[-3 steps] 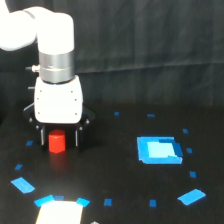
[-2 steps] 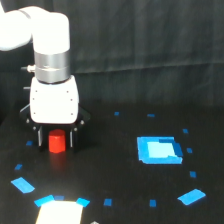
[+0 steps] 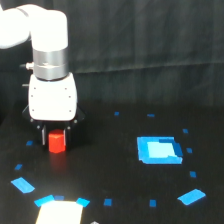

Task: Pick up the red object from the table

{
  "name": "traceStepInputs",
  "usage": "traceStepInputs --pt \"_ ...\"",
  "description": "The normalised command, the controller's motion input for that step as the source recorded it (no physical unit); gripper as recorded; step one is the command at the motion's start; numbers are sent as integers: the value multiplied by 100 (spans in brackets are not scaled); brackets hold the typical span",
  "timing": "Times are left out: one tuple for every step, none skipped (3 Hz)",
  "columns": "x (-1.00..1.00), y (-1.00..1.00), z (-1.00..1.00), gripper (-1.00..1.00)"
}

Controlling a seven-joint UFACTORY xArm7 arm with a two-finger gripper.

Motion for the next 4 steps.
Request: traceStepInputs --pt "-19 55 31 -100" --pt "11 -3 81 -100" --pt "-22 100 64 -100" --pt "-60 100 77 -100"
